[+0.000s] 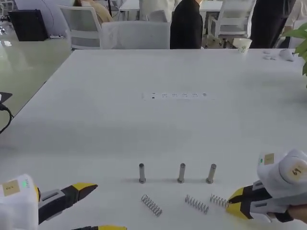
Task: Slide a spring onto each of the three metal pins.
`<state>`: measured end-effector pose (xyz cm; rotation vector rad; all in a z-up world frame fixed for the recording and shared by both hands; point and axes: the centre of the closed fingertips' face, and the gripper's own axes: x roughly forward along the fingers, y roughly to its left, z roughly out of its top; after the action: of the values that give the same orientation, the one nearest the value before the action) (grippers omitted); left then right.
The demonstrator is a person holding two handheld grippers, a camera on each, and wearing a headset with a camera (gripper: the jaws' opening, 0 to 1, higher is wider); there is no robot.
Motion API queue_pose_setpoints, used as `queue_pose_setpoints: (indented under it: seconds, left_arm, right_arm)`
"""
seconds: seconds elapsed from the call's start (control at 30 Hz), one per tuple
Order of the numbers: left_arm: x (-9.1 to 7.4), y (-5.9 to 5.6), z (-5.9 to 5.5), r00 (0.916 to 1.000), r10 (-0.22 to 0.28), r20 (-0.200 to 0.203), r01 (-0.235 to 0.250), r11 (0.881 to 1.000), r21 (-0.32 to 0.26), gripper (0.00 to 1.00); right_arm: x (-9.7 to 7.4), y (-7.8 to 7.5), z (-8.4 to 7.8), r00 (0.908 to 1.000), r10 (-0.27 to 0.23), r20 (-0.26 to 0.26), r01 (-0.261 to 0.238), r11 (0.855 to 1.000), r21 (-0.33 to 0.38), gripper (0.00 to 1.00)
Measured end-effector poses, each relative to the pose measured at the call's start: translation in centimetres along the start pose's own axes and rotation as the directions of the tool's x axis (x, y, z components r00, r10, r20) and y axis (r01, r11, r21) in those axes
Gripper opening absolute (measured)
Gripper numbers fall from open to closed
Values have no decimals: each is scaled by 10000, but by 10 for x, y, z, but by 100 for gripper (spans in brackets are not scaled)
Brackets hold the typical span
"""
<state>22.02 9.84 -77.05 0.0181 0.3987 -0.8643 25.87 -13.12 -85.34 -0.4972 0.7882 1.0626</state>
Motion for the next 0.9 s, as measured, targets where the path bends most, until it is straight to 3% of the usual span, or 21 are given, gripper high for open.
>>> queue_pose_setpoints:
  seconds: [0.63,0.9]
  left_arm:
    - [0,-2,0,9999,-102,-60,103,9999,132,66]
    - [2,-5,-1,9996,-240,-121,242,9995,216,66]
  right_arm:
    - [-7,0,4,10000,-28,-89,30,9998,186,7]
    - [-18,9,19,9999,163,20,-163,9997,-184,7]
